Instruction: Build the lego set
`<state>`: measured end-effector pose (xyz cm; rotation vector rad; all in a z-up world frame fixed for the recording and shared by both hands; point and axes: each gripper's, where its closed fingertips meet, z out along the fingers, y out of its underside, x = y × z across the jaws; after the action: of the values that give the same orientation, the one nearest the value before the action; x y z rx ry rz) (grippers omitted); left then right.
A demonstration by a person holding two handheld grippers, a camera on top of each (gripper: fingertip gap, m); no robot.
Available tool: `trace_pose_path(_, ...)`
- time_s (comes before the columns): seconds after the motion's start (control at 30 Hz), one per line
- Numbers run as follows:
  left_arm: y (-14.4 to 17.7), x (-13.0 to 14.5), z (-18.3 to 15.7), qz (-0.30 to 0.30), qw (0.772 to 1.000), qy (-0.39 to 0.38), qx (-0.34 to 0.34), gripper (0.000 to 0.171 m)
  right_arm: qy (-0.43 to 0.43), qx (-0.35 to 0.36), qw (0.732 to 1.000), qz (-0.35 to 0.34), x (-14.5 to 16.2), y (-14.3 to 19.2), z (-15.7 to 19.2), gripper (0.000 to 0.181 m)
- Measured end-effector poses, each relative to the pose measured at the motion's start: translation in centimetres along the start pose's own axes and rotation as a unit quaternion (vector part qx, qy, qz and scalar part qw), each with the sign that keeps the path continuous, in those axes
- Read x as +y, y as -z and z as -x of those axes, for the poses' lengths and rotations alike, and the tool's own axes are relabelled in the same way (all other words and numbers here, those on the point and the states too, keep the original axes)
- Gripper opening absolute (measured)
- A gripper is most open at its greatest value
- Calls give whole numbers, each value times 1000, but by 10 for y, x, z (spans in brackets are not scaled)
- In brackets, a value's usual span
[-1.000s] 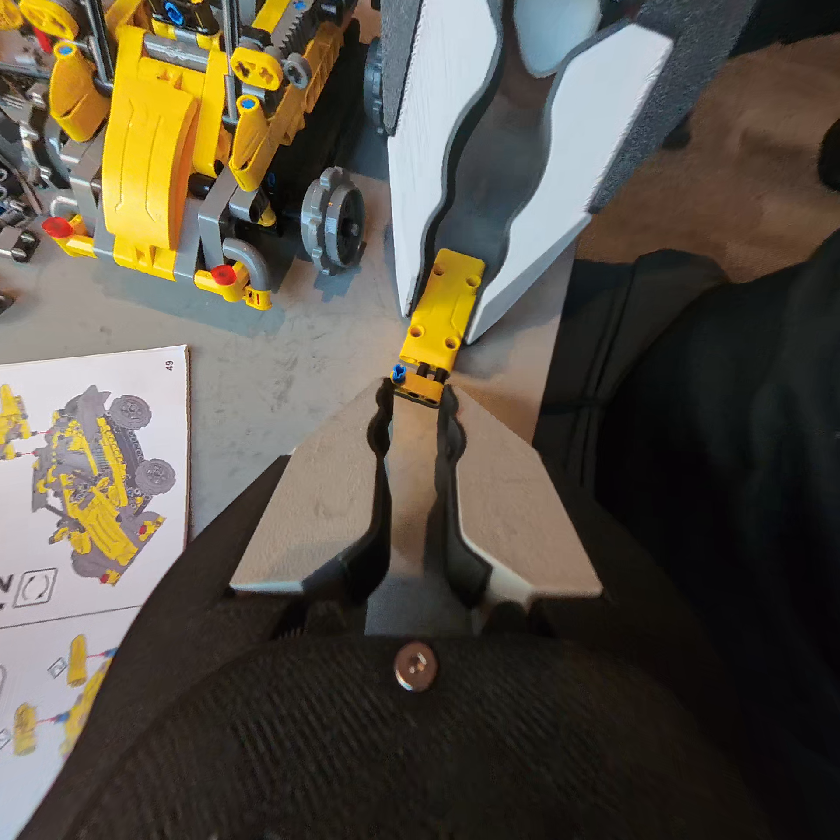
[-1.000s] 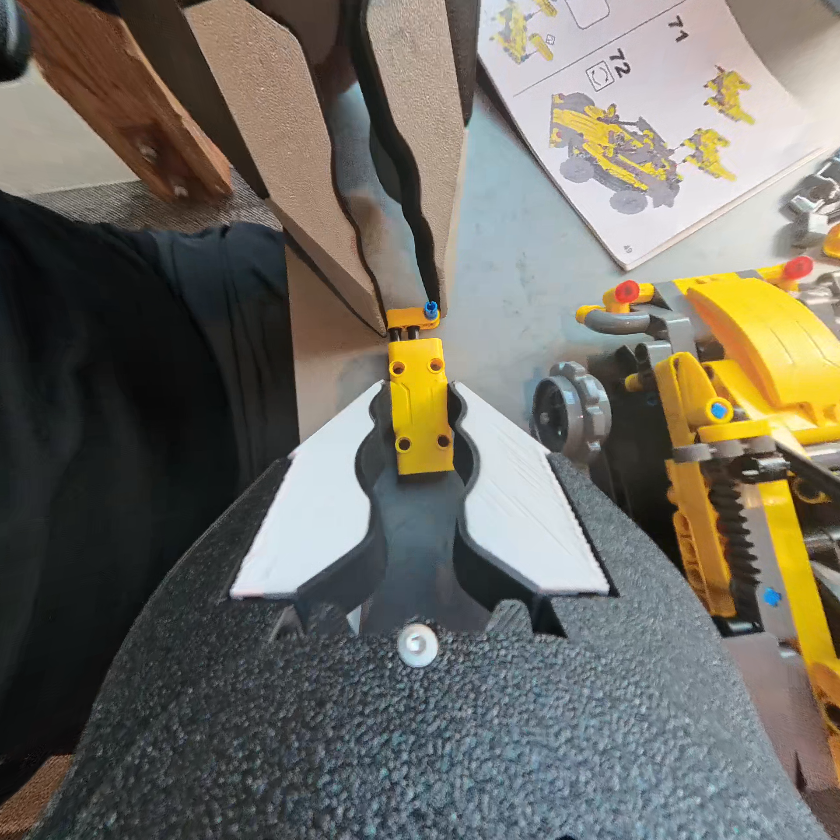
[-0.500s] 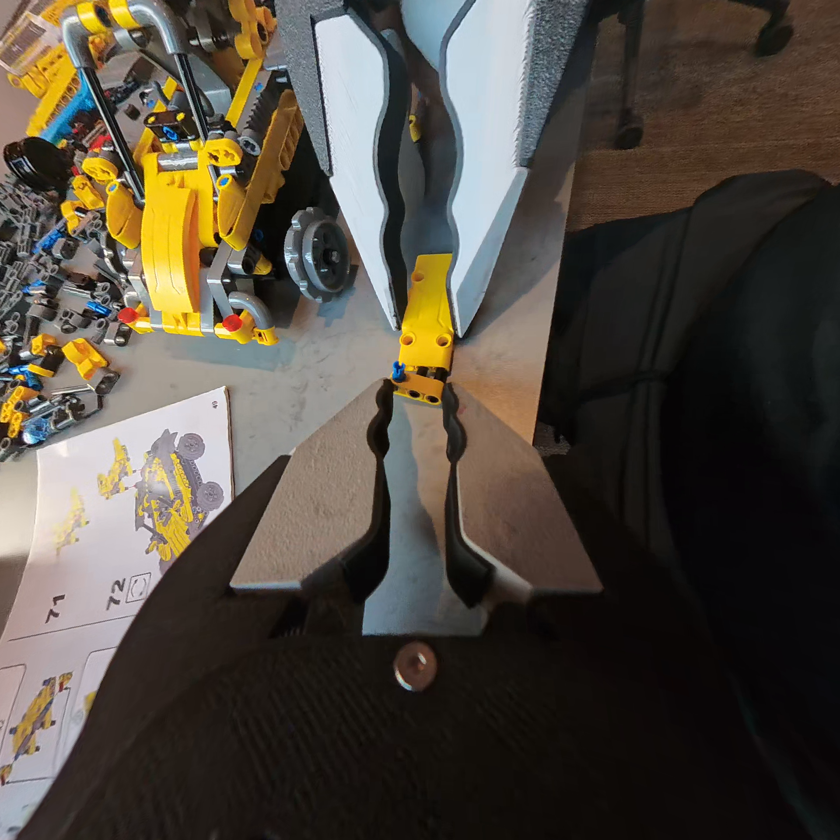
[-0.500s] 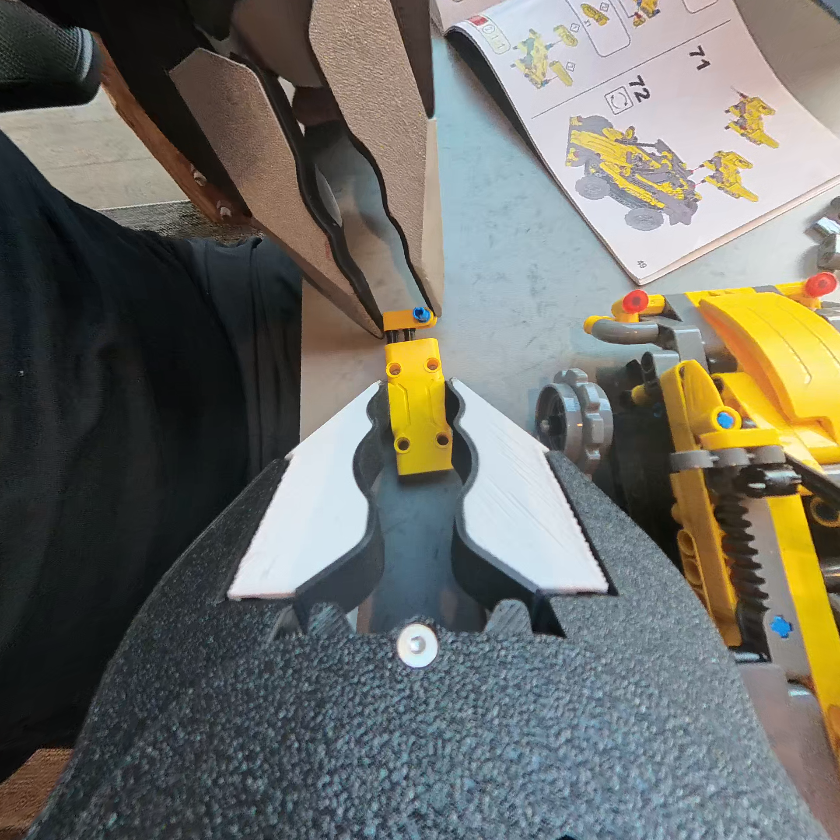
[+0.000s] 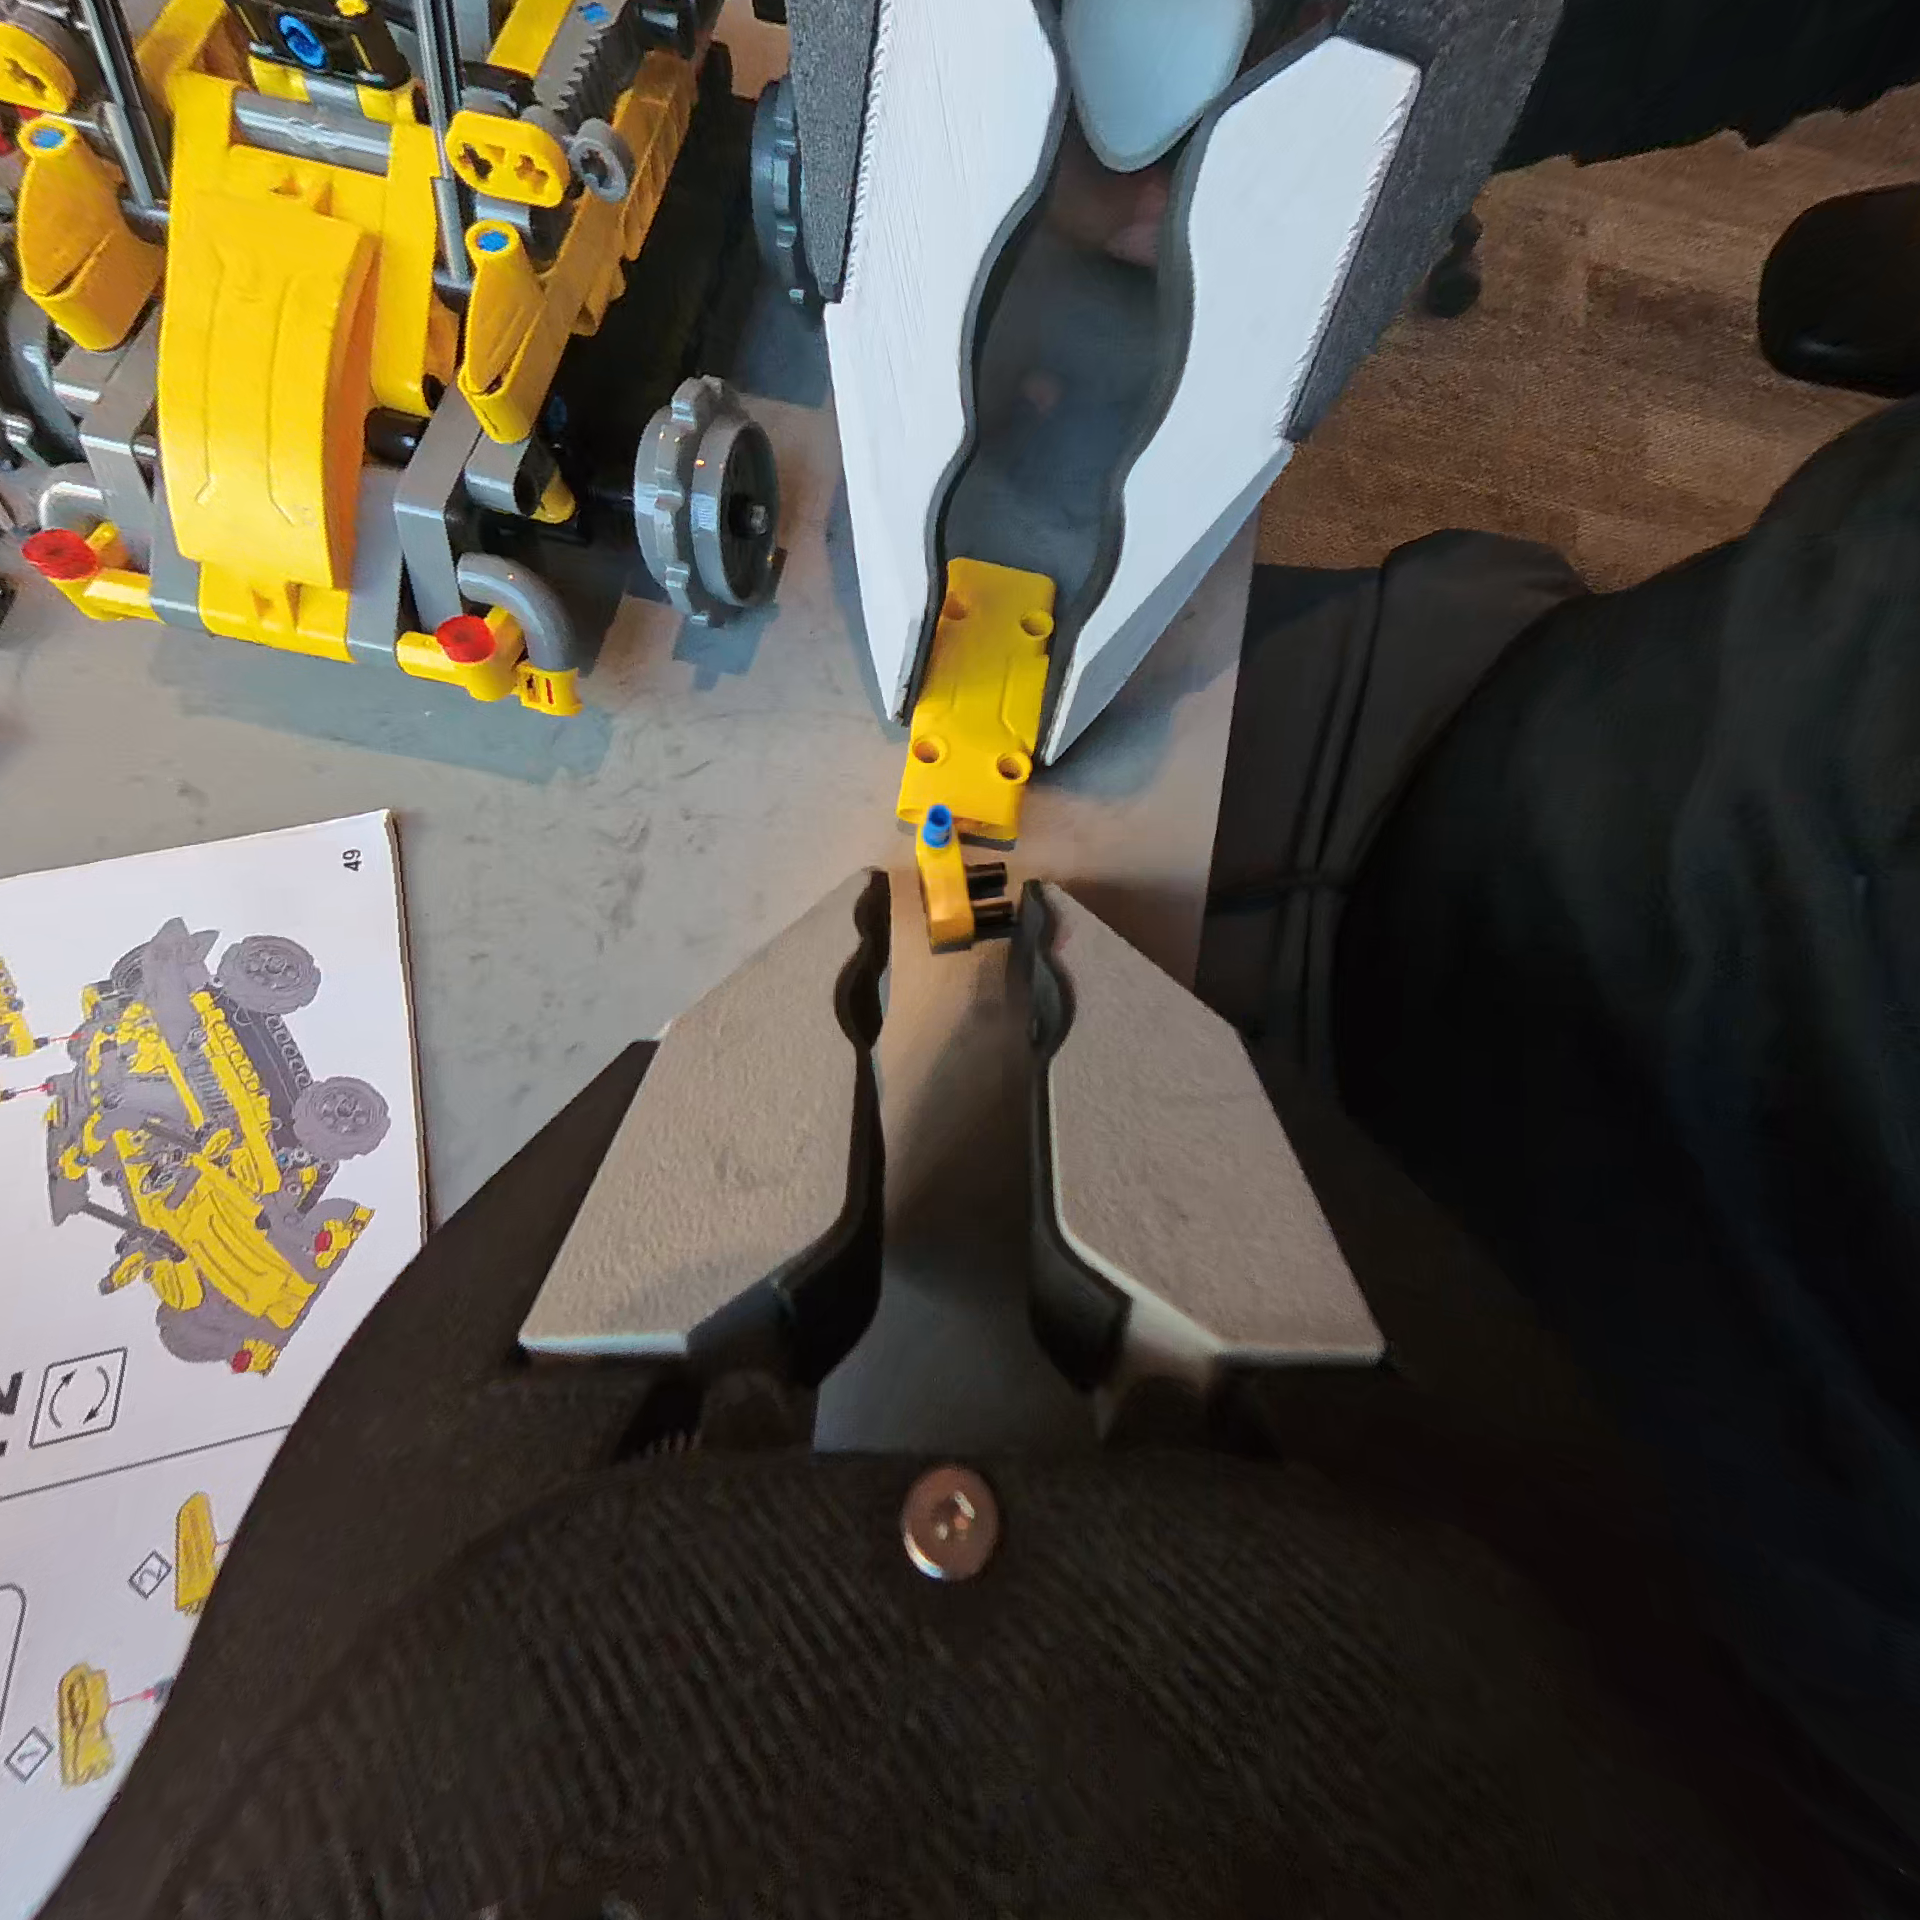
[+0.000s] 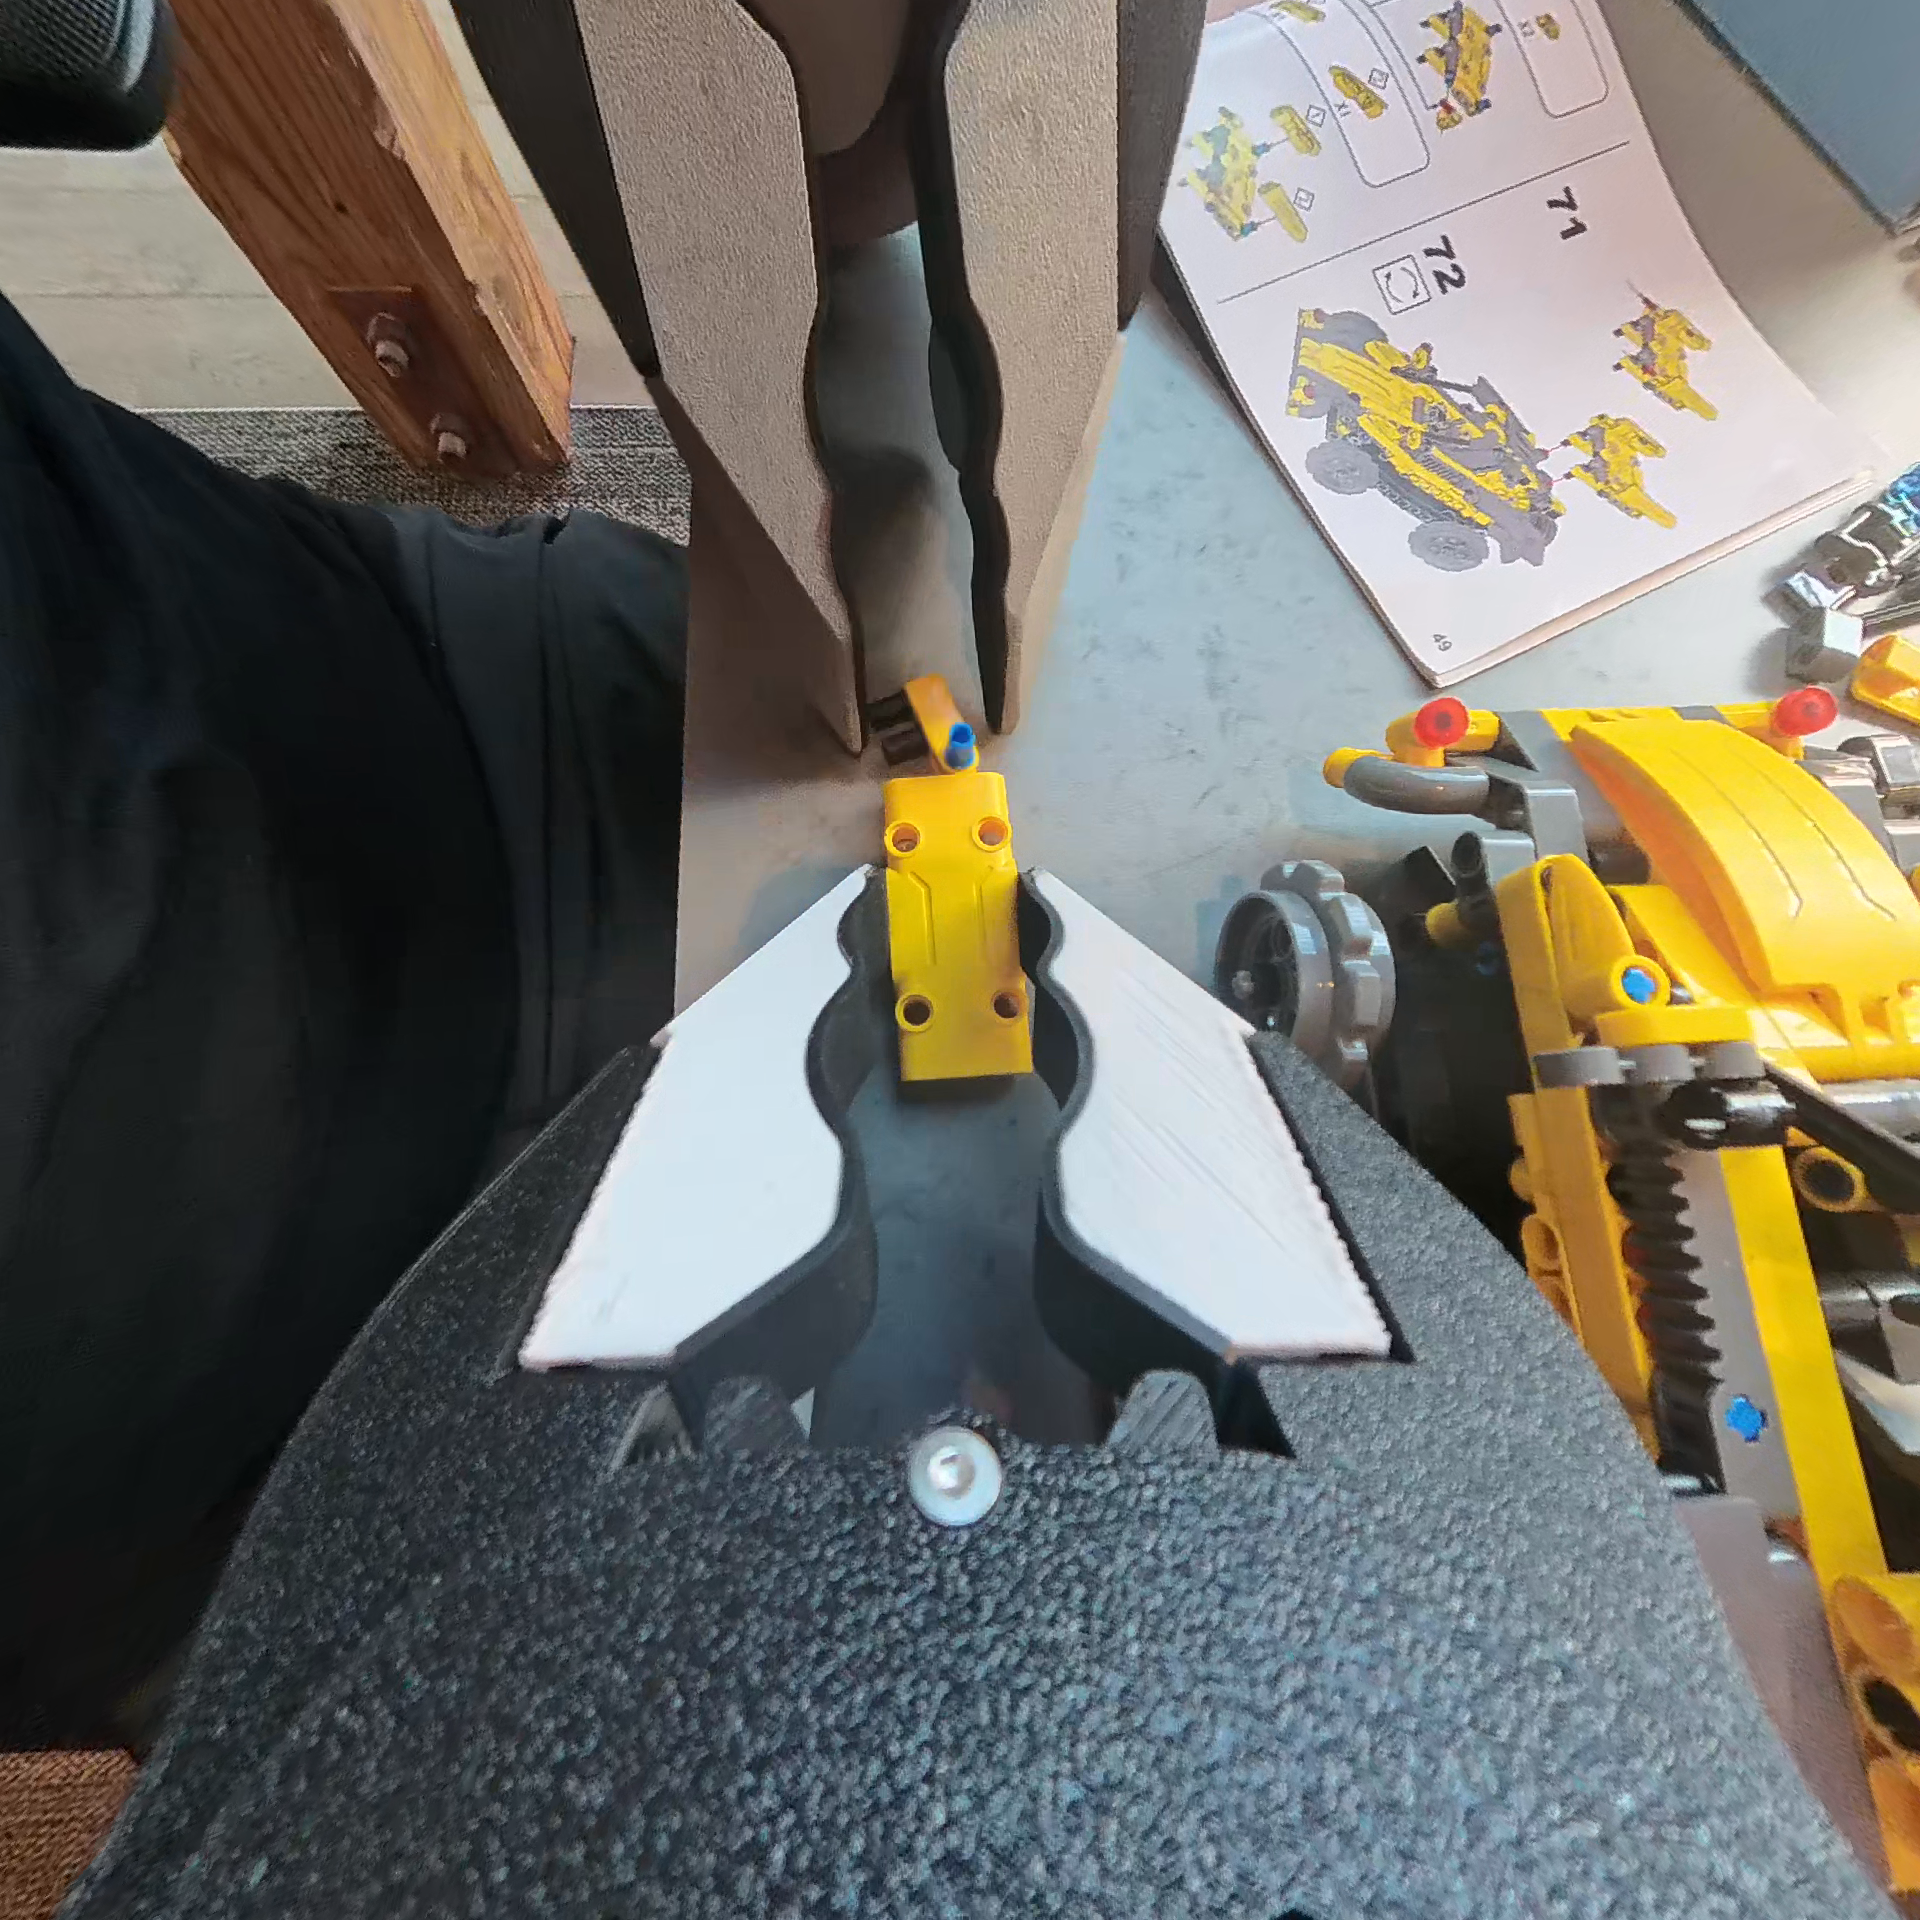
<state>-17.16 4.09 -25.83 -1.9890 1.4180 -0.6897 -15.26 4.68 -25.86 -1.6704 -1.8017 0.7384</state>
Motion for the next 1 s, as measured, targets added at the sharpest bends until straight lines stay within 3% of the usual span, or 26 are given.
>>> trace_pose_path(0.07, 1, 1, 1, 2, 1000, 1, -3, 29, 3, 1, 1000, -1, 0, 0, 0, 24)
trace_pose_path(0.4, 3, 1, -13, -7, 998, 54, -4, 35, 27, 33, 999, 1, 5, 8, -3, 25)
trace_pose_path(0.67, 3, 2, -35, -22, 998, 63, -5, 31, 6, 40, 999, 8, 20, 23, -1, 25)
trace_pose_path(0.8, 13, 3, -23, -19, 998, 41, -38, 26, 8, 63, 998, 13, 25, 33, -2, 27)
trace_pose_path(0.9, 23, -1, -2, -25, 997, 38, -55, 35, -6, 76, 997, 4, 24, 41, -1, 30)
trace_pose_path(1.0, 17, 1, 8, -8, 999, 31, -25, 38, -24, 95, 995, -20, 19, 50, 0, 30)
